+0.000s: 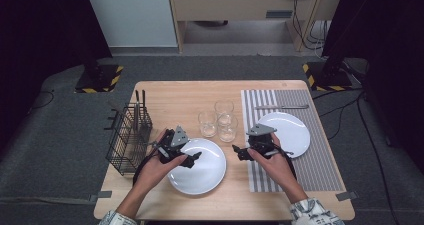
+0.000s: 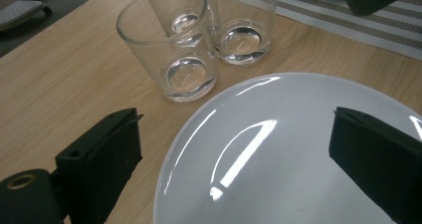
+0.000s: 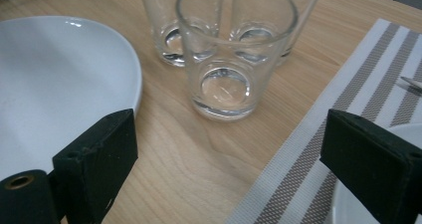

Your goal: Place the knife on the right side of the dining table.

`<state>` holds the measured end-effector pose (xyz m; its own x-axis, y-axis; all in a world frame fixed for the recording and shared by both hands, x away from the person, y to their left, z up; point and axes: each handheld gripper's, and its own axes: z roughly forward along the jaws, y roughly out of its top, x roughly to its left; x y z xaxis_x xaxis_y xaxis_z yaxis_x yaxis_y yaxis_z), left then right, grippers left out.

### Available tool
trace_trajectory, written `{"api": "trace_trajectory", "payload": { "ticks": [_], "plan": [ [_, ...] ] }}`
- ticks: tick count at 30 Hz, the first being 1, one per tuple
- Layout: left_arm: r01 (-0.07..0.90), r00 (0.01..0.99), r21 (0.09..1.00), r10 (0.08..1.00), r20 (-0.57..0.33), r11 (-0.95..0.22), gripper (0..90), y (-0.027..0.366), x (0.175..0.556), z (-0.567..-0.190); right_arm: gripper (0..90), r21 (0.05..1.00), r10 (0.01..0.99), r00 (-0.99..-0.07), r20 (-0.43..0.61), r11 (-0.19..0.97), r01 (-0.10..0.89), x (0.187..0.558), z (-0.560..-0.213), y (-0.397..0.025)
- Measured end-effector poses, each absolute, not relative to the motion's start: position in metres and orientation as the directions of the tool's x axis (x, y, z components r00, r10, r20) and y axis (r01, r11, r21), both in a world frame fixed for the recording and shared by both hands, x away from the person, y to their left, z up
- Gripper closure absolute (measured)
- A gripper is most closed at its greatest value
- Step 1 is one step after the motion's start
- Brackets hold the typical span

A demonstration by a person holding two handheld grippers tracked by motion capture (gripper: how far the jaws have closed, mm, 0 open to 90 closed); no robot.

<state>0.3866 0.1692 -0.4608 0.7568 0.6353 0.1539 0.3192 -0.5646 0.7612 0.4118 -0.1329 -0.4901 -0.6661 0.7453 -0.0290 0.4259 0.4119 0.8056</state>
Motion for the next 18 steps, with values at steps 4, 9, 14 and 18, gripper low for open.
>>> {"api": "trace_trajectory", "payload": {
  "ticks": [4,9,14,18],
  "plan": [
    [0.338,0.752,0.768,0.647,0.127,-0.544,6.0,0.172,0.385,-0.458,7.9,0.802,0.727,-0.687,-0.017,0.42,0.425,0.405,-0.493,-0.126],
    [0.35,0.754,0.755,0.645,0.125,-0.555,6.0,0.171,0.381,-0.452,8.1,0.801,0.717,-0.696,-0.038,0.438,0.408,0.399,-0.497,-0.121],
    [0.374,0.743,0.746,0.659,0.114,-0.55,6.2,0.173,0.377,-0.442,8.2,0.799,0.706,-0.707,-0.043,0.449,0.4,0.395,-0.498,-0.119],
    [0.385,0.736,0.739,0.667,0.115,-0.553,6.2,0.177,0.375,-0.435,8.3,0.802,0.703,-0.709,-0.046,0.45,0.394,0.393,-0.497,-0.118]
  ]
}}
